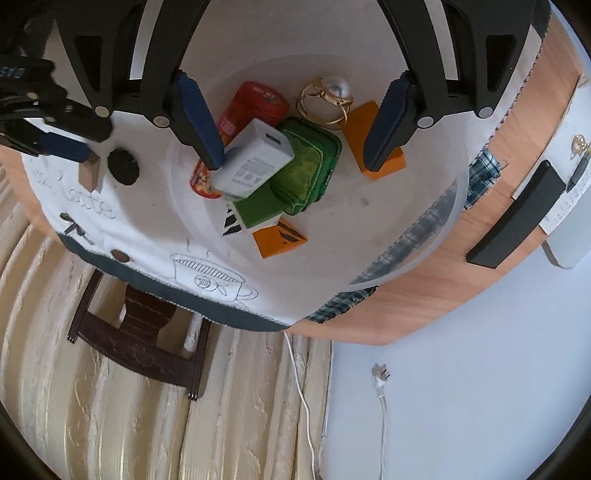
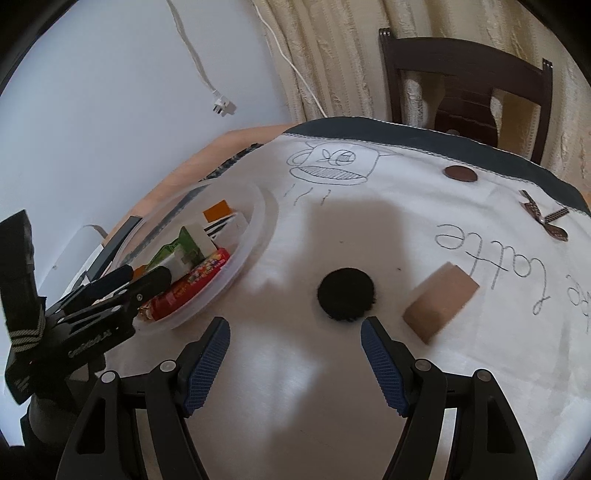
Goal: Organize rigid objects
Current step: 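Move the right tool to the brown wooden block and grasp it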
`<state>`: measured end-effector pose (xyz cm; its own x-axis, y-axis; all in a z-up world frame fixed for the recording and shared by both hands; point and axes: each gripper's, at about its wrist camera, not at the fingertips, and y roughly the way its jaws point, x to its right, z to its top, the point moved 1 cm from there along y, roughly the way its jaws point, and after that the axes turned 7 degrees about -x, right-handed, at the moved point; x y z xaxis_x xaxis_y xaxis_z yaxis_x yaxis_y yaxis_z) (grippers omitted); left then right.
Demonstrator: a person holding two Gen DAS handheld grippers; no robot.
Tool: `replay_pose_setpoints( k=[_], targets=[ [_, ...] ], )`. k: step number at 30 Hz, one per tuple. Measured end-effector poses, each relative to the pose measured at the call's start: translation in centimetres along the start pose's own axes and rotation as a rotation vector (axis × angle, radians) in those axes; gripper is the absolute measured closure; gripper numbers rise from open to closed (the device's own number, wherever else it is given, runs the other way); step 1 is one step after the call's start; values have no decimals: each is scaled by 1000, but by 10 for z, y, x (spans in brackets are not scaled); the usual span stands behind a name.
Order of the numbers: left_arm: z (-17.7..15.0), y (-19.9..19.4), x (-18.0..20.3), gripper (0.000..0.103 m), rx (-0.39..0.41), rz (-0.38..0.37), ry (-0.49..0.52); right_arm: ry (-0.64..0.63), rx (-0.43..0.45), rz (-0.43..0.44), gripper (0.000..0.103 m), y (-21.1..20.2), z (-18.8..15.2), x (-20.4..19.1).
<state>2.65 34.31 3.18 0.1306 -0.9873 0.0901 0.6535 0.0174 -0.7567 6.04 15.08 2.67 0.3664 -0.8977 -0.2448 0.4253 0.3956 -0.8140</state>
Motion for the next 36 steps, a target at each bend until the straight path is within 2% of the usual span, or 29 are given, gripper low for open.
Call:
replay_pose_setpoints(
  k=[8,13,26,36],
  targets=[
    [10,9,-20,23,0,105,-54,60,3,-42,26,-10,-12,32],
    [12,13,-29,23,-17,129,-76,107,14,-72,26,-18,-18,55],
    [15,-10,-5,23,24,97,-47,119,15,-121,26,-21,-19,84],
    [15,-14,33,23,10,32,31,87,7,-132,26,-16,-17,85]
  ],
)
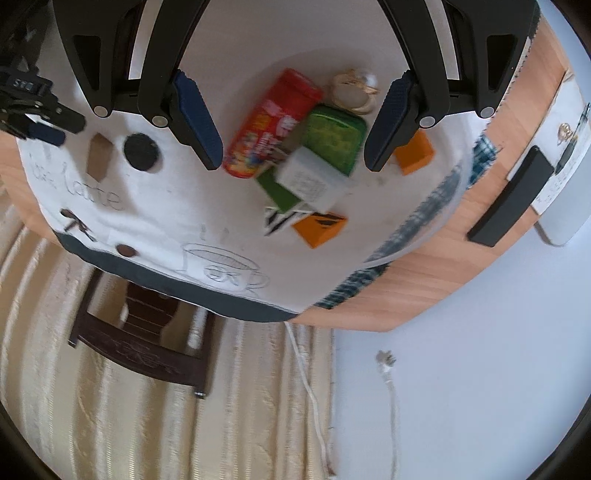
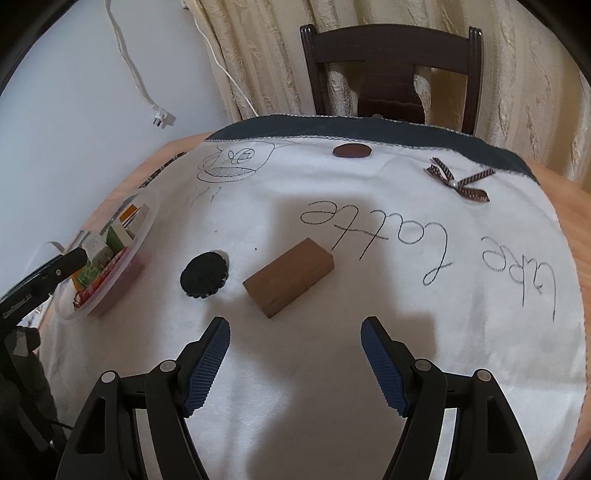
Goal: Organize rigid objects
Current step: 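Move the right tool to the brown wooden block and grasp it, then lower the left tool onto the black round puck and close while the right tool holds the wooden block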
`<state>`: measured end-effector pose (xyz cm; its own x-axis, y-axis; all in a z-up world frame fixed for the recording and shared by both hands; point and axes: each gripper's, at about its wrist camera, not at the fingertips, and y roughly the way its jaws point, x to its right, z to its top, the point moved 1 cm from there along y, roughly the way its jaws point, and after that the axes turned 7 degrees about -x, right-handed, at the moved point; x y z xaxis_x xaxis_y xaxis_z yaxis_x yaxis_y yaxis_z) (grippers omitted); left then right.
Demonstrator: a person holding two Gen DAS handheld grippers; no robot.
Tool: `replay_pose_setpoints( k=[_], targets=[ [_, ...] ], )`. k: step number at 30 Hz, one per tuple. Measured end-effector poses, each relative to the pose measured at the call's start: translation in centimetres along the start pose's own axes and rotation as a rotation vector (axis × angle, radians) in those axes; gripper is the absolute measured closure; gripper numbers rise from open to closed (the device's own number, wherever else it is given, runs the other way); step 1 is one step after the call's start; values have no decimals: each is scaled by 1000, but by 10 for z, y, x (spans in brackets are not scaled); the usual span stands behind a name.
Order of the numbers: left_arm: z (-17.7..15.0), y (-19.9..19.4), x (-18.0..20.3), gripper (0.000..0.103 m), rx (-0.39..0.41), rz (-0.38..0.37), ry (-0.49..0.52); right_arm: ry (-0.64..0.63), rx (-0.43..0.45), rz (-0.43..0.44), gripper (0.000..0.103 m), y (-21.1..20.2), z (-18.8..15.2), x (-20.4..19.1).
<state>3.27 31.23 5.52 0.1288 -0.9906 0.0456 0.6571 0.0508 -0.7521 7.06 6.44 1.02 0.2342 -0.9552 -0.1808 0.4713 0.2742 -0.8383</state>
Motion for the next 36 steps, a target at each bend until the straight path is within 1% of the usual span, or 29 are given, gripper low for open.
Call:
replay_pose_setpoints(
  k=[10,22,24,28,30,31,32,36],
  targets=[
    [-4,2,35,23,-20,-48,85,-79,-16,-32,26,16,15,-2],
    [-8,9,51,23,-52,-73,117,-196,-27,-58,26,32,31,-13],
    [-9,10,54,23,-55,-75,124,-222,-26,-73,26,36,33,-15],
    [-10,12,57,23,-63,-77,136,-239,-30,-65,26,39,31,-15],
    [-9,13,58,23,-66,-78,137,-247,-28,-59,29,38,30,-15],
    [-9,14,59,23,-70,-79,136,-250,-27,-61,33,37,30,-15],
    [-9,15,60,23,-74,-82,136,-255,-26,-60,34,37,29,-15],
    [-9,18,64,23,-83,-88,144,-250,-22,-55,34,34,26,-14]
  ],
)
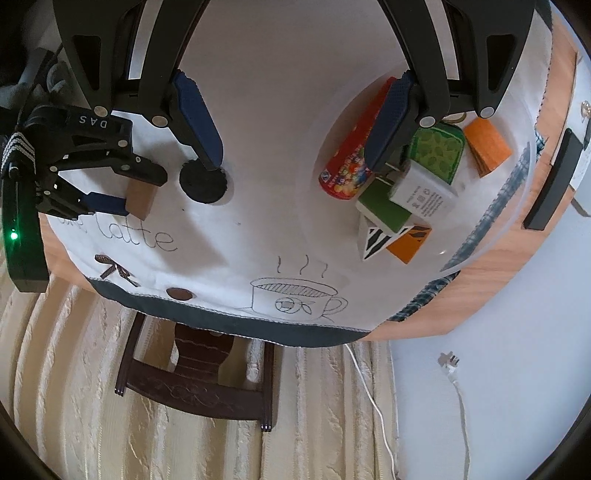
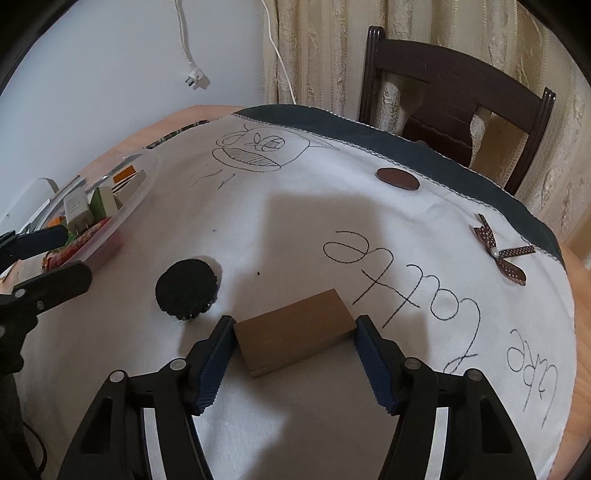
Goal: Organize rigid objects
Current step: 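Lower the left tool onto the black round puck and close while the right tool holds the wooden block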
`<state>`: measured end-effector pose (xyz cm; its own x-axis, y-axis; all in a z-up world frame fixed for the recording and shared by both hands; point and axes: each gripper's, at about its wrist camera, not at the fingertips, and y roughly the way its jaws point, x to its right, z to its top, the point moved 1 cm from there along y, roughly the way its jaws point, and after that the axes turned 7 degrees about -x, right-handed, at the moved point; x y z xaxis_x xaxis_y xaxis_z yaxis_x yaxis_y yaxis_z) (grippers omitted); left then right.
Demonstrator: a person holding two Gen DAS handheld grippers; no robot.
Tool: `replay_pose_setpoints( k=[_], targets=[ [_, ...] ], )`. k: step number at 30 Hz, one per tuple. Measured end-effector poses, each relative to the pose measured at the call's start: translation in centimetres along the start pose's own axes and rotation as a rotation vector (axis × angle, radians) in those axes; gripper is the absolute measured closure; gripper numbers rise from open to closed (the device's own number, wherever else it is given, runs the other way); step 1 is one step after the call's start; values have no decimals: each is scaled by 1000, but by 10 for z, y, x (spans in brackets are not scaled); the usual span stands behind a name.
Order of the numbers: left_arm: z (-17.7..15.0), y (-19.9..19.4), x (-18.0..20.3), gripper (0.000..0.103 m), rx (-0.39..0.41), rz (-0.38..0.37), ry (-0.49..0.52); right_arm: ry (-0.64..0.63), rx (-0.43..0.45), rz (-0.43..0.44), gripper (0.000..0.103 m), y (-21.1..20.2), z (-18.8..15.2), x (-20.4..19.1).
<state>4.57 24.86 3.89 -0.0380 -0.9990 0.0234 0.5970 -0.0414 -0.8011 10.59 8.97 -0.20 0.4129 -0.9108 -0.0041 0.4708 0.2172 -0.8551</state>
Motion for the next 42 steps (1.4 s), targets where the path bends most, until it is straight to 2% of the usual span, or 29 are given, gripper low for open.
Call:
replay_pose_setpoints(
  k=[11,18,25,30,34,42],
  targets=[
    [6,13,20,23,-38,-36,40,91,19,5,34,-21,-24,16],
    [10,18,28,23,-37,-3,54,158,42,10,34,-33,-38,28],
    [10,8,50,23,18,34,132,182,64,28,34,-35,-40,32],
    [11,15,68,23,11,8,192,195,66,38,34,-36,-42,33],
    [17,29,69,23,-34,-37,169,198,68,45,34,-36,-43,33],
    [23,55,65,42,-122,-105,122,200,66,47,34,-35,-43,34]
  ],
)
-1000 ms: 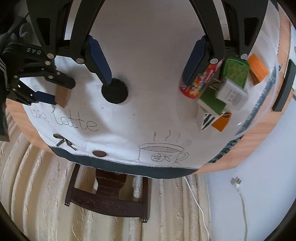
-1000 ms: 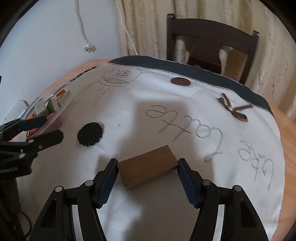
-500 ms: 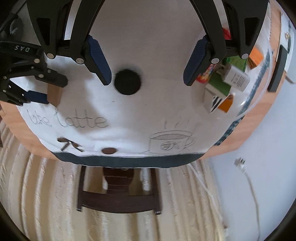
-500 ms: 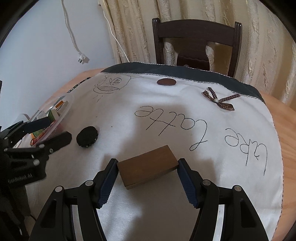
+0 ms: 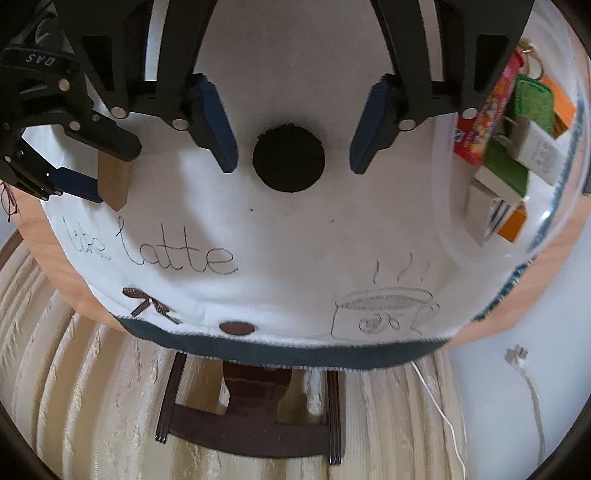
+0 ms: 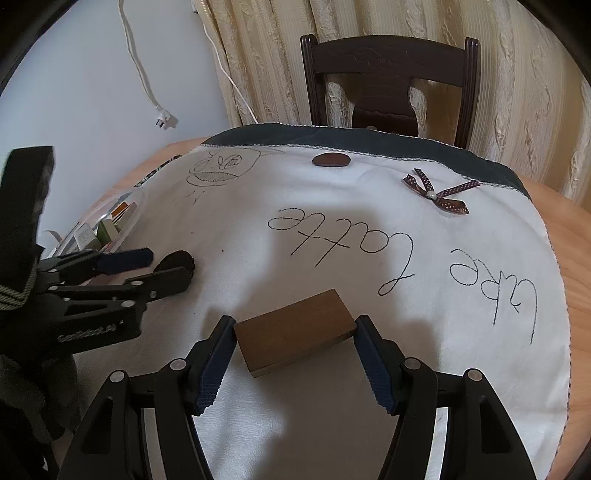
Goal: Organize rigid objects
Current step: 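Lower the left tool onto the black round puck and close while the right tool holds the wooden block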
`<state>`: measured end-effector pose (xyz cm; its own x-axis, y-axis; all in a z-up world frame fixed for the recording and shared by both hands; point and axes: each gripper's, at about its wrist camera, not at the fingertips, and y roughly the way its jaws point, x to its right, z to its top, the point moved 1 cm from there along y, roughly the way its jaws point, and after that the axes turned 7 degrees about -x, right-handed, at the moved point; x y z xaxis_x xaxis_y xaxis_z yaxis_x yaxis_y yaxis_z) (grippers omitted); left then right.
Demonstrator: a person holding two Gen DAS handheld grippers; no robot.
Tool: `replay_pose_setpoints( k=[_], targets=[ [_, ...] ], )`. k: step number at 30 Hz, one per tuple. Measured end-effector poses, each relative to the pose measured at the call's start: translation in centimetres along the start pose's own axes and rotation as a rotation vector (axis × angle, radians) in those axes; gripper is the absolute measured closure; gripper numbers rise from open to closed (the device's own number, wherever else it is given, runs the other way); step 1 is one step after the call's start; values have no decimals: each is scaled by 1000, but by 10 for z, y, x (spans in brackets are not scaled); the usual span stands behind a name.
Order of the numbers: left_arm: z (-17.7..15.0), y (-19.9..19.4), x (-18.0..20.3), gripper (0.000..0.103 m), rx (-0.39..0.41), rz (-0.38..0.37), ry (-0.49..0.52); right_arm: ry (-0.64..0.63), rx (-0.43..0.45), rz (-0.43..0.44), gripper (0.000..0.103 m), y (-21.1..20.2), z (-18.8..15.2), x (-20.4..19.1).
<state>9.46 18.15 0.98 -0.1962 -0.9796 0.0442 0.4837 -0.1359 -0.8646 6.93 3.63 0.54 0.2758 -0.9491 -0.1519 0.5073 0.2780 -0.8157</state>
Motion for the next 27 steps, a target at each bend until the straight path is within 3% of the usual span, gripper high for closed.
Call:
replay_pose_setpoints(
  k=[13,18,27],
  targets=[
    [2,9,0,46,-14,-3,0,0,-3,-1,34,2,-1,0],
    [1,8,-1,59,-8,-5,1,2,-3,-1,34,2,-1,0],
    [-2,5,3,59,3,4,17,10,-2,5,34,1,0,2]
  ],
)
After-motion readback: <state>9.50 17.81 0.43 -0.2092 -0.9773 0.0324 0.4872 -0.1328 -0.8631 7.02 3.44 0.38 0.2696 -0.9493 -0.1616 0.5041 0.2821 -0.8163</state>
